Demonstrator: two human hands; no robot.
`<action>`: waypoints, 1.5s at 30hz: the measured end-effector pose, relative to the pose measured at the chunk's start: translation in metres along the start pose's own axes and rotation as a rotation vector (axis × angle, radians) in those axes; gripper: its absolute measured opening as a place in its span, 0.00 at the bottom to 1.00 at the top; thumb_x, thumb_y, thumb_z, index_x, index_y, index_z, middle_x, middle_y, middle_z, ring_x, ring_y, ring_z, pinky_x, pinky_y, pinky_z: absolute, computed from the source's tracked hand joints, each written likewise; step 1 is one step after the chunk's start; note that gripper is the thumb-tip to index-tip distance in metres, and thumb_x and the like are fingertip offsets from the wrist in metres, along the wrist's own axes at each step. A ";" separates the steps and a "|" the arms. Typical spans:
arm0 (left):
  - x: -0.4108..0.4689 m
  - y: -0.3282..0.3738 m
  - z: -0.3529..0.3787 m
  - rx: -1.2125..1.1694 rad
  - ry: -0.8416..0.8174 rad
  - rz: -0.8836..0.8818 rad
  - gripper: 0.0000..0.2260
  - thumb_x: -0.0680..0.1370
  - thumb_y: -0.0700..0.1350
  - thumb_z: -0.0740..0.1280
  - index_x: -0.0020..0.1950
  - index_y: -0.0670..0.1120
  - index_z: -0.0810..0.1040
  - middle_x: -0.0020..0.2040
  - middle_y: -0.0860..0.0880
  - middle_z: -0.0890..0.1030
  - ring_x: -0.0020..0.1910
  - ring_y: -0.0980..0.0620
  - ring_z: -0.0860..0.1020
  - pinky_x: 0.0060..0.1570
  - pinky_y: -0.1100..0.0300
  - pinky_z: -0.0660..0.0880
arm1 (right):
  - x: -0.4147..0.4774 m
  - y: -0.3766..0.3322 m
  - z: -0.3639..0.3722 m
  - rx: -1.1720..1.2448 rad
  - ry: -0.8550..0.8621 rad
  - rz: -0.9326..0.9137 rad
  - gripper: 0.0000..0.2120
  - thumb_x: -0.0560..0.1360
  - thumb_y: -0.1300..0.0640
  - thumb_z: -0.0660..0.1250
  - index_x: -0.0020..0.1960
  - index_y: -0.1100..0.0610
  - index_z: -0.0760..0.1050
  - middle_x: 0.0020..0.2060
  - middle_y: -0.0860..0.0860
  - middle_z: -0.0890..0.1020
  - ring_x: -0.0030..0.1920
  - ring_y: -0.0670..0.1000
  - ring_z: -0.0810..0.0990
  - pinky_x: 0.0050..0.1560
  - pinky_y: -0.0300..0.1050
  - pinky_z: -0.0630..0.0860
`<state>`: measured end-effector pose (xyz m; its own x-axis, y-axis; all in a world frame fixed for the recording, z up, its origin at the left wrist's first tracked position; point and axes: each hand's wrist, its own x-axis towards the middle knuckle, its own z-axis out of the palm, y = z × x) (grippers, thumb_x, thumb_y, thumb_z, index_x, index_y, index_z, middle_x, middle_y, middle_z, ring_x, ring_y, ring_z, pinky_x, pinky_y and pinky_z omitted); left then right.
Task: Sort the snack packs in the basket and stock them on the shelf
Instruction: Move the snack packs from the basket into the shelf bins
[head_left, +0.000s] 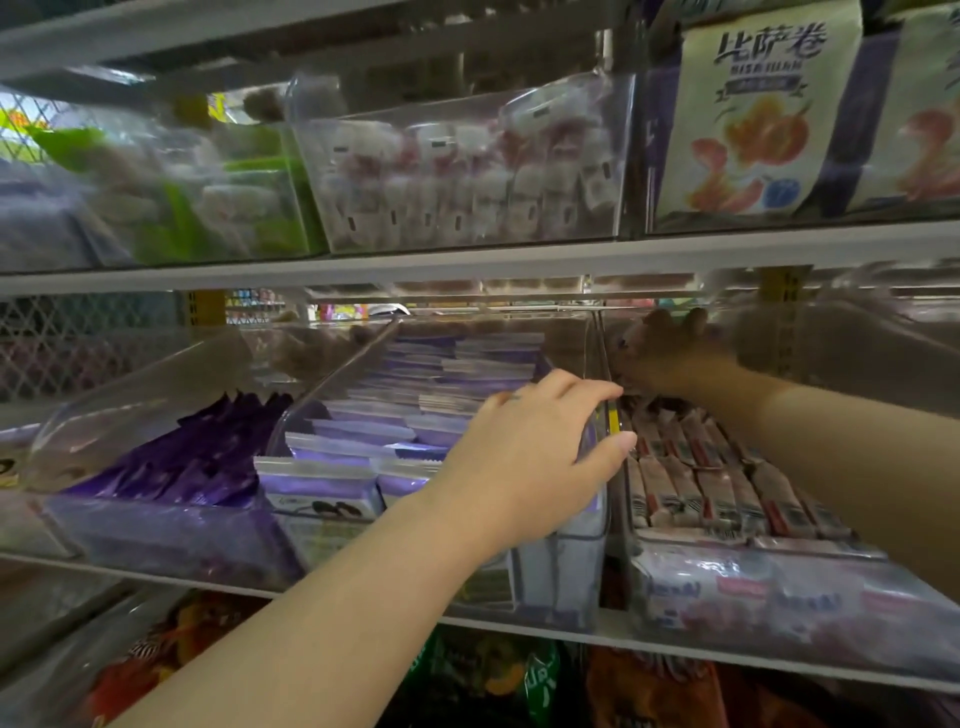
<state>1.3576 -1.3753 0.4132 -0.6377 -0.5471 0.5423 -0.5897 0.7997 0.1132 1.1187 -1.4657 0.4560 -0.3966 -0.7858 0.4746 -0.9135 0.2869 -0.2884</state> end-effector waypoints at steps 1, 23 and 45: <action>0.000 0.000 0.000 0.000 0.002 -0.001 0.22 0.81 0.61 0.53 0.74 0.58 0.61 0.71 0.57 0.66 0.68 0.54 0.67 0.68 0.50 0.63 | -0.005 0.000 0.005 0.020 0.114 0.006 0.33 0.73 0.38 0.62 0.72 0.55 0.61 0.72 0.60 0.59 0.71 0.64 0.58 0.67 0.63 0.63; -0.002 0.000 0.003 0.019 0.034 0.020 0.22 0.81 0.60 0.53 0.75 0.57 0.61 0.71 0.56 0.67 0.68 0.54 0.67 0.66 0.51 0.63 | -0.018 0.025 -0.018 -0.110 -0.117 -0.615 0.35 0.73 0.39 0.66 0.75 0.48 0.60 0.71 0.52 0.70 0.68 0.54 0.69 0.68 0.49 0.67; -0.002 0.000 0.004 0.034 0.056 0.022 0.22 0.81 0.59 0.52 0.74 0.57 0.61 0.70 0.57 0.67 0.68 0.54 0.67 0.64 0.53 0.64 | -0.003 0.027 -0.006 -0.241 -0.012 -0.563 0.34 0.73 0.38 0.66 0.74 0.48 0.62 0.72 0.53 0.66 0.70 0.58 0.64 0.66 0.52 0.64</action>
<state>1.3568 -1.3752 0.4085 -0.6227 -0.5139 0.5901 -0.5930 0.8019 0.0725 1.0949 -1.4525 0.4525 0.1525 -0.8585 0.4897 -0.9779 -0.0594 0.2003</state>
